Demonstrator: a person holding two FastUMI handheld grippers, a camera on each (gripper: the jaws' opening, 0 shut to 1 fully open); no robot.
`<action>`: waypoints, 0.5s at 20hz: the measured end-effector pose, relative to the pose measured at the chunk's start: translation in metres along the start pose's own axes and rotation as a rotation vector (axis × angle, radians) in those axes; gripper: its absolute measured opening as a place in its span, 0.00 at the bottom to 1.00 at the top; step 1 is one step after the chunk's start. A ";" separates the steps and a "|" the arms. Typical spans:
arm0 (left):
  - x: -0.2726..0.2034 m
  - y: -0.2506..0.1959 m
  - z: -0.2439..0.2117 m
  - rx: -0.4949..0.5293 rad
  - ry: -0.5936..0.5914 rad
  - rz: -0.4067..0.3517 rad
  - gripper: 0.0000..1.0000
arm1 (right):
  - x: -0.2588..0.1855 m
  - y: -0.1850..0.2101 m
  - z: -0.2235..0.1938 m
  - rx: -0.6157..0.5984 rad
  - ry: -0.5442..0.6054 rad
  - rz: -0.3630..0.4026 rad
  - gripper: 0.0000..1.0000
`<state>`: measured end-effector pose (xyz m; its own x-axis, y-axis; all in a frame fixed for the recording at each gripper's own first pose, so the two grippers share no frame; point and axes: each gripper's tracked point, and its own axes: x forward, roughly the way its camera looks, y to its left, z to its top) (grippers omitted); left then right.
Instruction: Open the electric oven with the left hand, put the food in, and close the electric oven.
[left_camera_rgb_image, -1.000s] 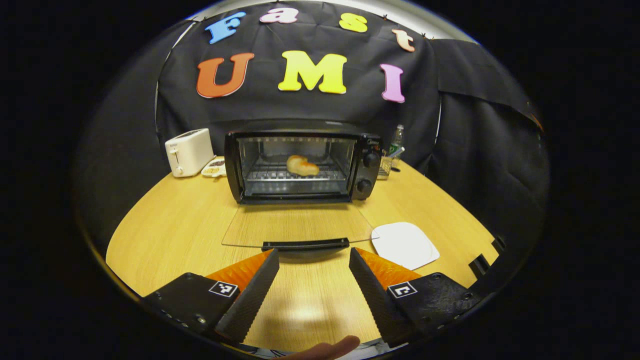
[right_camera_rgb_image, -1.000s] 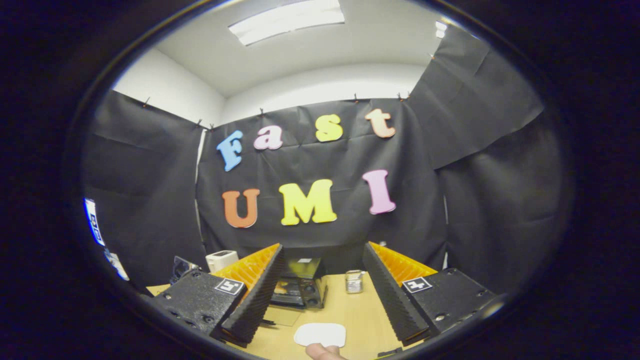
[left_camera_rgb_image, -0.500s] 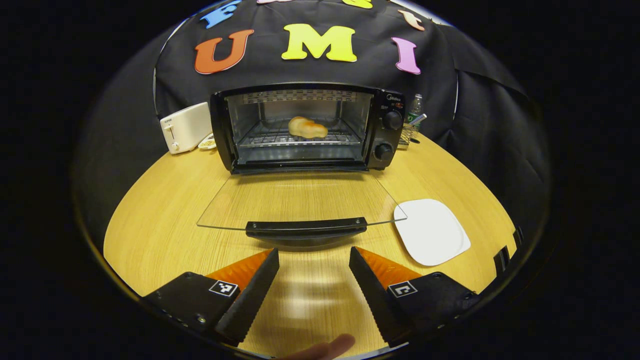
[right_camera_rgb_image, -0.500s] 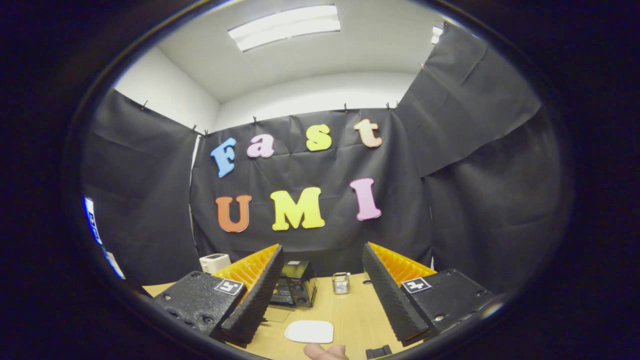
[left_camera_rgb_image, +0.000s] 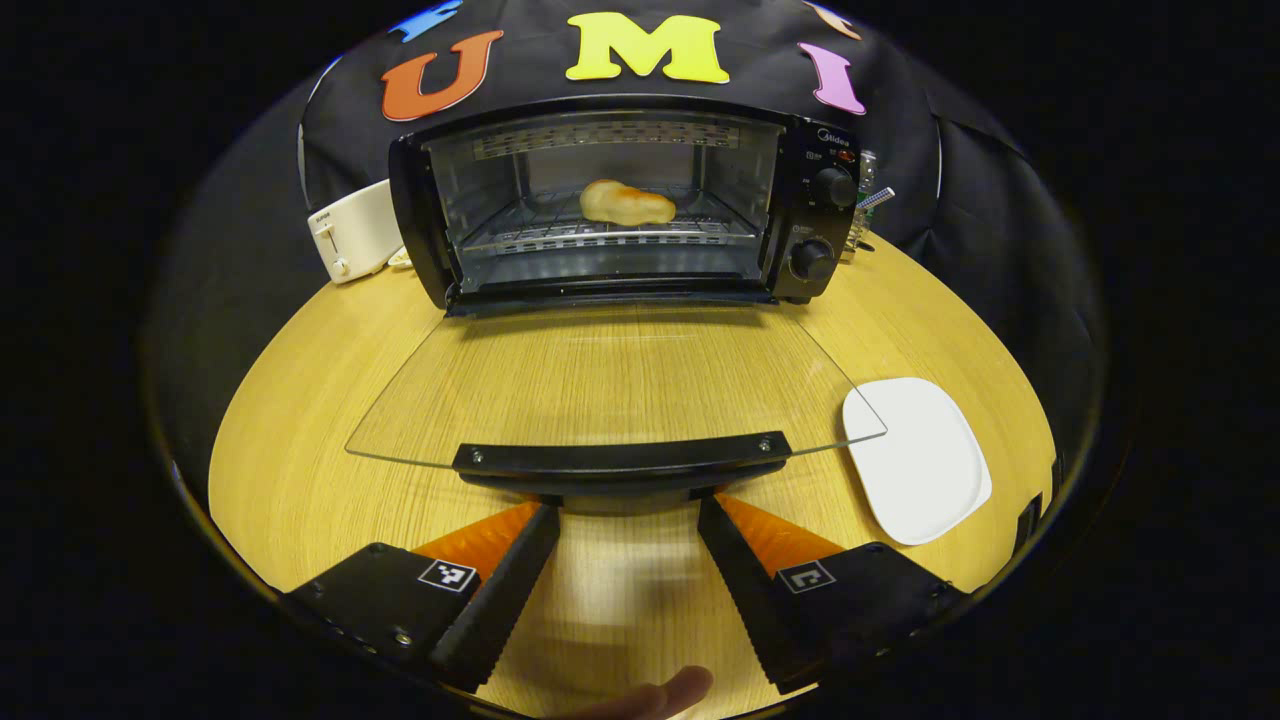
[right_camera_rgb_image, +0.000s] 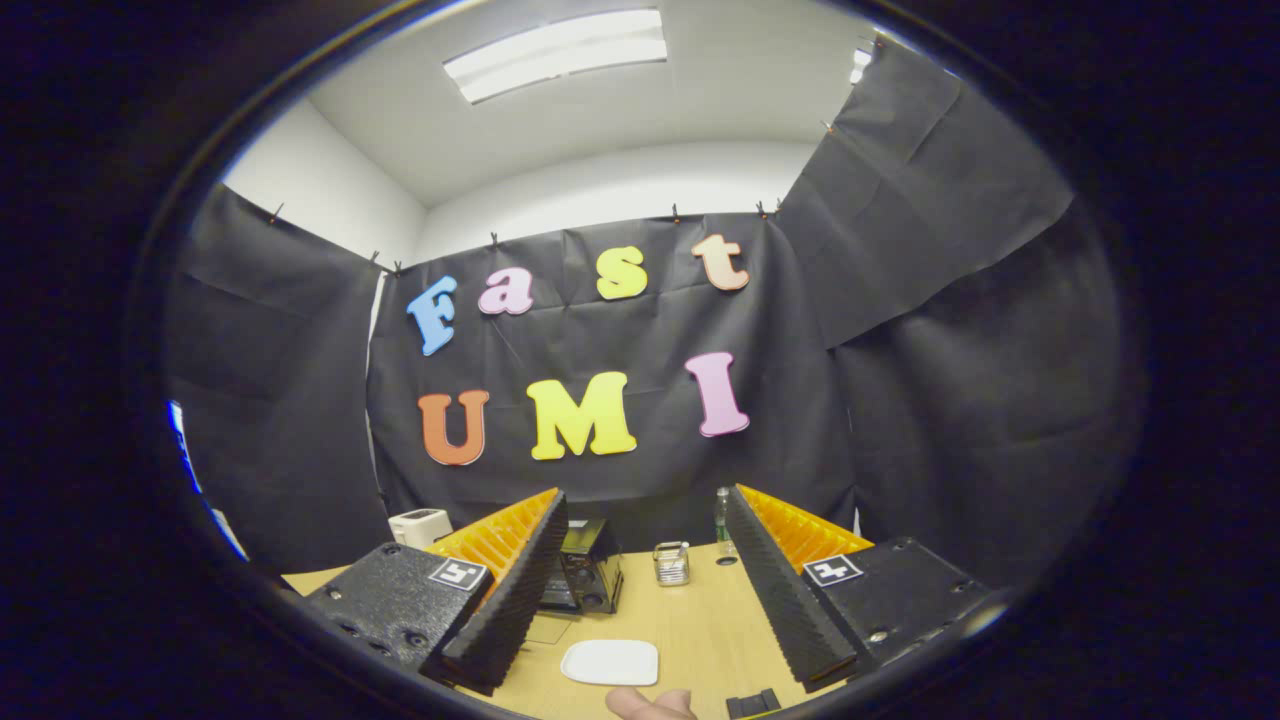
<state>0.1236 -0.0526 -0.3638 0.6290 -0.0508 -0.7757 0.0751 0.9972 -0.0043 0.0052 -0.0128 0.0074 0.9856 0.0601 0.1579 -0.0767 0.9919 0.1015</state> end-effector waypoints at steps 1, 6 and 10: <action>-0.001 0.000 0.001 -0.013 -0.001 0.005 0.92 | -0.002 -0.001 -0.001 -0.006 -0.003 -0.004 0.98; -0.004 0.001 0.006 0.012 -0.009 0.029 0.94 | -0.018 0.002 0.016 -0.035 -0.061 -0.013 0.97; -0.011 0.007 0.028 -0.015 -0.085 0.042 0.95 | -0.027 0.013 0.022 -0.042 -0.084 0.013 0.96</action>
<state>0.1386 -0.0467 -0.3377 0.6951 -0.0129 -0.7188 0.0365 0.9992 0.0174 -0.0260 -0.0045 0.0255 0.9683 0.0650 0.2410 -0.0813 0.9950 0.0582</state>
